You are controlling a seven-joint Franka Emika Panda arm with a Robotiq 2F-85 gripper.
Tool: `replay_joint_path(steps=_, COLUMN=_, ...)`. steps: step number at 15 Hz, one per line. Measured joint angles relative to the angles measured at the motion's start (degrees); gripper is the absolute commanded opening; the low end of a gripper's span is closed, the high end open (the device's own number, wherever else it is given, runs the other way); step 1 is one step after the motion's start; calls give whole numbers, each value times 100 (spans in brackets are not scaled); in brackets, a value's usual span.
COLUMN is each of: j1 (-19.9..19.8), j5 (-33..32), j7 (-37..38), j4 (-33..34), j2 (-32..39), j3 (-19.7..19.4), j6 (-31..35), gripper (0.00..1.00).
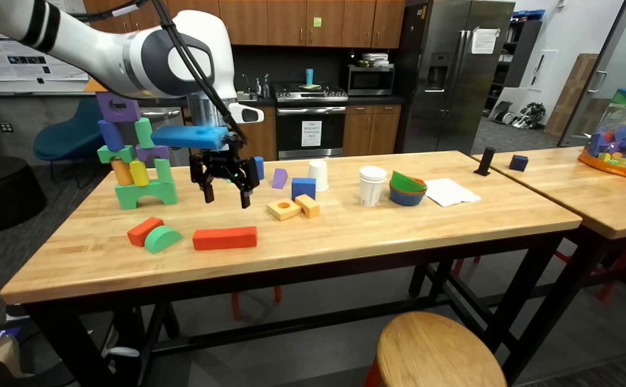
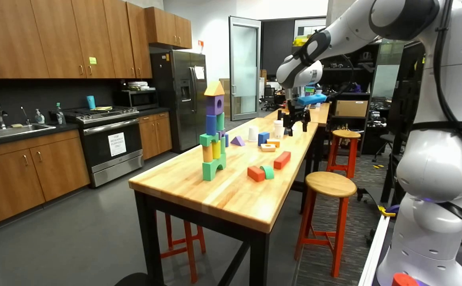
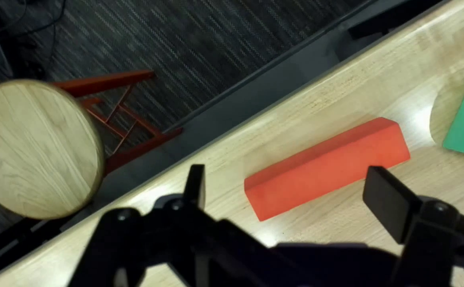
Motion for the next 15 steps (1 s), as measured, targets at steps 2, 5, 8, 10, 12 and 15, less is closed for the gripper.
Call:
replay_joint_path(steps=2, j1=2, j5=3, j7=78, j4=-39, j2=-134, j3=2, j6=-94, gripper=100)
replay_joint_path(steps=5, j1=3, j5=-87, j7=8, j4=-196, j2=-419, j3=2, j6=-87, gripper=100)
replay_joint_path(steps=8, j1=3, j5=-59, j7=-325, j4=-349, j2=-644, j3=-9, j6=-267, gripper=100)
replay_joint_path(steps=10, j1=3, j5=-60, j7=-509, j4=-463, j2=-733, j3=-19, j6=-307, gripper=100)
replay_joint_path(steps=12, j1=3, j5=-89, j7=-608, j4=-611, j2=-794, j3=-19, j6=-301, gripper=100)
replay_joint_path(steps=15, j1=4, j5=-220, j7=-746, j4=-845, j2=-864, j3=-13, j6=-164, gripper=100)
